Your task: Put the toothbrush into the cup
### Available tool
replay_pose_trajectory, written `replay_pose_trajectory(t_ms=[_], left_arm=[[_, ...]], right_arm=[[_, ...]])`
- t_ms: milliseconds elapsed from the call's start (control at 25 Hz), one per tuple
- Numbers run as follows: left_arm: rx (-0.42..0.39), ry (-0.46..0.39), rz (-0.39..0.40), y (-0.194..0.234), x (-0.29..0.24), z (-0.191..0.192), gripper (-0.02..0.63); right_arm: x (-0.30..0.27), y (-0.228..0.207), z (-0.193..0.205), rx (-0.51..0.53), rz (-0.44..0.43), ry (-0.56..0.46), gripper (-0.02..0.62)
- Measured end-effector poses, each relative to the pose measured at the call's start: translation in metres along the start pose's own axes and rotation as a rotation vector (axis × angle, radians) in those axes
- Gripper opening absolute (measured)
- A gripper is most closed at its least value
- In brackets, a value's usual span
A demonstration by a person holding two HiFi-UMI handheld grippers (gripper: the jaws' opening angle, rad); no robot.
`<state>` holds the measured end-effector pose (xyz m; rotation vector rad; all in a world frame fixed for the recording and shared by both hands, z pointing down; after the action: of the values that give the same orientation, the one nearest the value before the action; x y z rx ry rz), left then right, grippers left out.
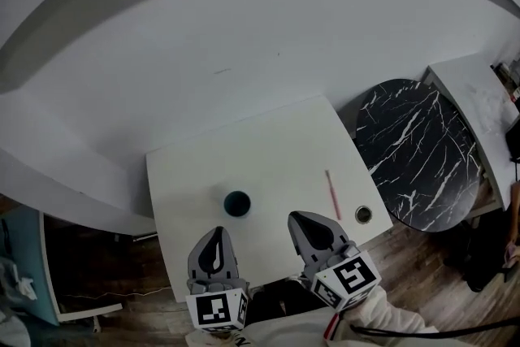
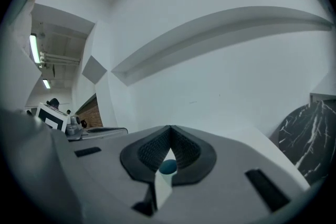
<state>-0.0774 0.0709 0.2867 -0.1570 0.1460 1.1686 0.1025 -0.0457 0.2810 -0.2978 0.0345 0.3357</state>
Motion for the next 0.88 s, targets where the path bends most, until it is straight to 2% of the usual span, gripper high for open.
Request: replay_pose_trajectory(t_ms=[160,400,880], left_arm=[[-0.001,0.009,-0.034,-0.001,0.003,0.005,0.009],[-0.001,0.022,-0.042,0.011,-0.006,0.009,0.009],[0.007,0.066,0.035,0.027,-0.028,0.039,0.009]], right_arm=[[-0.004,-0.007,0.001,-0.007,-0.018,0.011,0.003],[-0.016,-0.010,0.009,-0.011,-0.003,0.034,0.003],[-0.034,-0.014,0.032,-0.003,0.073,0.077,0.003]])
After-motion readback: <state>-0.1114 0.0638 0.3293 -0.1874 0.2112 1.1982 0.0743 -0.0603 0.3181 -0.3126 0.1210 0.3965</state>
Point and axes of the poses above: the fingertips, and each gripper's own axes: x backward along the fingers, y to its left, z out of its underside, the point moved 8 cm from there along x, backward along the fingers, and after that the axes turned 11 degrees about -z, right-handed, at the moved point
